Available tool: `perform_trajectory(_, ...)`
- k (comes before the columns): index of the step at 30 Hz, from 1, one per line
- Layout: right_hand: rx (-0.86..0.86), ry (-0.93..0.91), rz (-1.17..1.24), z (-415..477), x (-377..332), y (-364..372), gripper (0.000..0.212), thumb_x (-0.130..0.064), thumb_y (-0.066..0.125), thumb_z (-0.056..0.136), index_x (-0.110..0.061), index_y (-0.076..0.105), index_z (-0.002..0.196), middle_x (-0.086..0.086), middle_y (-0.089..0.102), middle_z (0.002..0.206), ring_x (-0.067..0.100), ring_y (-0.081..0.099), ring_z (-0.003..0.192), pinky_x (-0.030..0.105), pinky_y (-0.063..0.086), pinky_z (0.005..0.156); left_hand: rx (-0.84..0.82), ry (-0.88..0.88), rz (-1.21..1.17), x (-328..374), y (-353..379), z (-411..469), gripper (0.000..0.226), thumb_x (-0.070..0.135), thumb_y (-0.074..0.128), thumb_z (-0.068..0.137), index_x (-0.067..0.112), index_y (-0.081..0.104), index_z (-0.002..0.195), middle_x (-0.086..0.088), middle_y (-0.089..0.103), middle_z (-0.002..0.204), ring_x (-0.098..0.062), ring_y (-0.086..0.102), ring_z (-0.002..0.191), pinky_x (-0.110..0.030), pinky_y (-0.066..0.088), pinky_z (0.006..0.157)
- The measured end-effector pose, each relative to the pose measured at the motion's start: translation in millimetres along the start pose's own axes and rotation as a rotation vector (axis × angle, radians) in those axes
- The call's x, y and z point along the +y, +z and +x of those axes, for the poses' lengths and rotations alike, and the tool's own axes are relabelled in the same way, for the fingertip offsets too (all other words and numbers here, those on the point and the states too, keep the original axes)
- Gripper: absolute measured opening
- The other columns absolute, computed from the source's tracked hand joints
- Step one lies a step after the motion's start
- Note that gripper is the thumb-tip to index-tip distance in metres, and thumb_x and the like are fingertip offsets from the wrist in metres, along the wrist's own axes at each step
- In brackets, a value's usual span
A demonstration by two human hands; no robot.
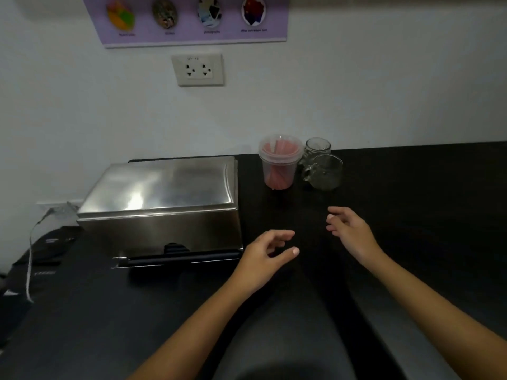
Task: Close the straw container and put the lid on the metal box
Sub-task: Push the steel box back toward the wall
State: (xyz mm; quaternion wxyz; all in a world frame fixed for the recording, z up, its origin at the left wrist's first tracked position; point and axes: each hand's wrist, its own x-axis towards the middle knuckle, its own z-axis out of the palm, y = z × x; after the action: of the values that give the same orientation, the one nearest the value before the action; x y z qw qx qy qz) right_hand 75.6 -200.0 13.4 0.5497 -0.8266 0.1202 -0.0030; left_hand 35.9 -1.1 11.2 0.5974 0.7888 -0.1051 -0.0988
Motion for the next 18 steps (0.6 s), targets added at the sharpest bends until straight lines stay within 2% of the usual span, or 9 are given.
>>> perform_trajectory(3, 0.051, 0.033, 0.034, -32.2, -1.9, 22.5, 0.031, -0.022, 0.047, 0.091, -0.017, 0.050, 0.121, -0.001, 0.057, 0.099, 0.016, 0.058, 0.095, 0.037, 0.047, 0.092, -0.099, 0.025, 0.026, -8.4, -22.3, -19.6, 0.027, 0.028, 0.067, 0.080, 0.046, 0.058, 0.097, 0.013, 0.061, 0.111, -0.004, 0.056, 0.108, -0.019, 0.043, 0.094)
perform_trajectory(7, 0.068, 0.049, 0.051, -71.4, -6.1, 61.3, 0.030, -0.024, 0.047, 0.091, -0.018, 0.051, 0.120, -0.005, 0.057, 0.095, 0.016, 0.059, 0.094, 0.039, 0.047, 0.093, -0.127, 0.052, 0.026, -15.6, -51.9, -42.5, 0.025, 0.025, 0.067, 0.080, 0.044, 0.059, 0.095, 0.008, 0.062, 0.110, -0.006, 0.057, 0.105, -0.024, 0.044, 0.097)
perform_trajectory(11, 0.085, 0.080, 0.071, -96.0, -11.6, 90.8, 0.031, -0.024, 0.047, 0.091, -0.018, 0.051, 0.121, -0.007, 0.056, 0.093, 0.015, 0.058, 0.094, 0.039, 0.047, 0.093, -0.147, 0.050, 0.021, -25.3, -82.2, -70.1, 0.026, 0.024, 0.067, 0.079, 0.044, 0.059, 0.094, 0.011, 0.062, 0.108, -0.006, 0.058, 0.105, -0.027, 0.045, 0.097)
perform_trajectory(16, 0.035, 0.036, 0.085, -100.9, -31.9, 116.4, 0.039, -0.029, 0.051, 0.088, -0.016, 0.048, 0.125, -0.001, 0.058, 0.100, 0.016, 0.057, 0.097, 0.036, 0.047, 0.092, -0.009, 0.075, 0.011, -37.6, -125.6, -95.5, 0.024, 0.026, 0.069, 0.078, 0.046, 0.063, 0.089, 0.010, 0.067, 0.102, 0.000, 0.060, 0.098, -0.021, 0.047, 0.091)
perform_trajectory(18, -0.002, -0.010, 0.099, -97.5, -43.7, 125.5, 0.046, -0.034, 0.055, 0.085, -0.017, 0.044, 0.127, -0.001, 0.056, 0.104, 0.012, 0.055, 0.095, 0.028, 0.047, 0.083, 0.045, 0.071, 0.012, -39.6, -140.5, -102.3, 0.023, 0.025, 0.069, 0.078, 0.046, 0.064, 0.087, 0.009, 0.068, 0.099, 0.000, 0.061, 0.098, -0.020, 0.046, 0.090)
